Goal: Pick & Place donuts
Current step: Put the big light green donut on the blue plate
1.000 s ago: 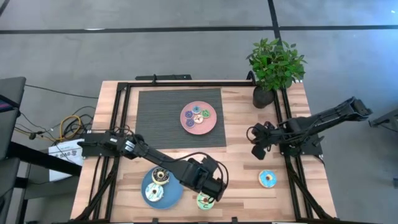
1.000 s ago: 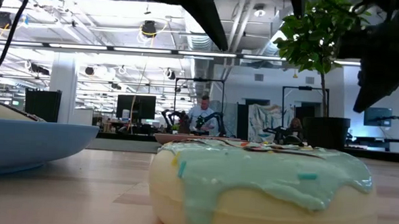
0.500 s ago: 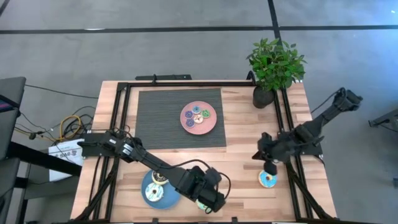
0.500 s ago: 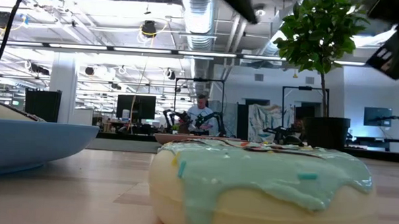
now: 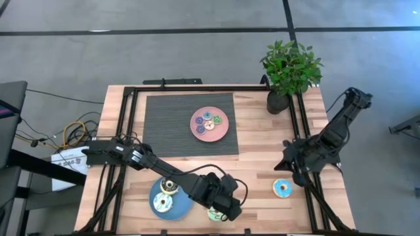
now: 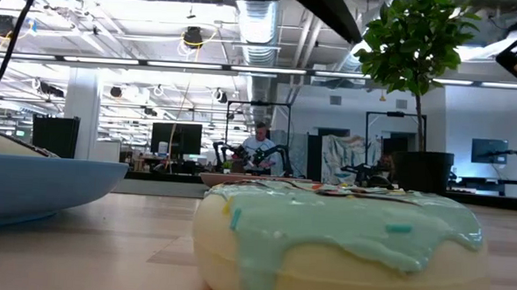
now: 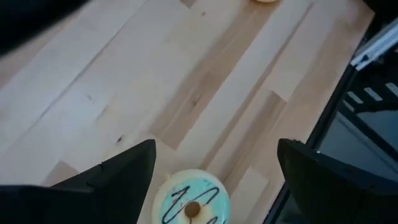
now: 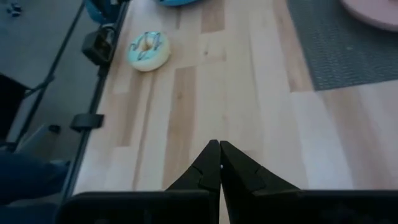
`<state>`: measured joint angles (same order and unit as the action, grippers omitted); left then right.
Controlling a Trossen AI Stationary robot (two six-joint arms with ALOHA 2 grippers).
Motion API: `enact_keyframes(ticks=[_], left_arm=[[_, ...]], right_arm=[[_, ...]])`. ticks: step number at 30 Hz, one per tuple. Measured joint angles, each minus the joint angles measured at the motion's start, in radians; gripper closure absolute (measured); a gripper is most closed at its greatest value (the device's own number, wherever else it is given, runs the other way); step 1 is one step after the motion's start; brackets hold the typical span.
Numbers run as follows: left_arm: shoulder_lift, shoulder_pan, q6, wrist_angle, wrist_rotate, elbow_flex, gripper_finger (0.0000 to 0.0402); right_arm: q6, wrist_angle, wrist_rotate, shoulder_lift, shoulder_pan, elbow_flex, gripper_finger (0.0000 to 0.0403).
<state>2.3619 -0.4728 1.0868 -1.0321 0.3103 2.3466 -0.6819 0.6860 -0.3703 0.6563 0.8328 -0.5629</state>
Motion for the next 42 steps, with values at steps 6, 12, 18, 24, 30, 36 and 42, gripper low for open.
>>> enact_keyframes(ticks=[6, 12, 18, 24, 30, 36, 42], left_arm=[[-0.002, 0.008, 0.116, -0.01, -0.007, -0.022, 0.0072], [-0.002, 0.008, 0.197, -0.015, -0.062, -0.109, 0.0072], [-0.002, -0.009, 0.261, -0.005, -0.131, -0.189, 0.0072], [-0.003, -0.026, 0.141, 0.01, -0.156, -0.236, 0.0072], [-0.003, -0.035, -0.022, -0.001, -0.212, -0.259, 0.0072], [0.0, -0.034, -0.064, 0.001, -0.195, -0.259, 0.0072], [0.047, -0.026, -0.076, 0.057, -0.232, -0.258, 0.0072]], right_arm=[[-0.024, 0.03, -0.052, 0.0, 0.018, 0.0, 0.0403], [-0.034, 0.063, -0.053, 0.0, 0.016, 0.0, 0.0403], [-0.051, 0.067, -0.08, 0.0, 0.016, 0.0, 0.0403], [-0.051, 0.068, -0.078, 0.0, 0.016, 0.0, 0.0403], [-0.052, 0.068, -0.077, 0.0, 0.016, 0.0, 0.0403], [-0.052, 0.068, -0.076, 0.0, 0.016, 0.0, 0.0403], [-0.052, 0.067, -0.076, 0.002, 0.016, 0.0, 0.0403]])
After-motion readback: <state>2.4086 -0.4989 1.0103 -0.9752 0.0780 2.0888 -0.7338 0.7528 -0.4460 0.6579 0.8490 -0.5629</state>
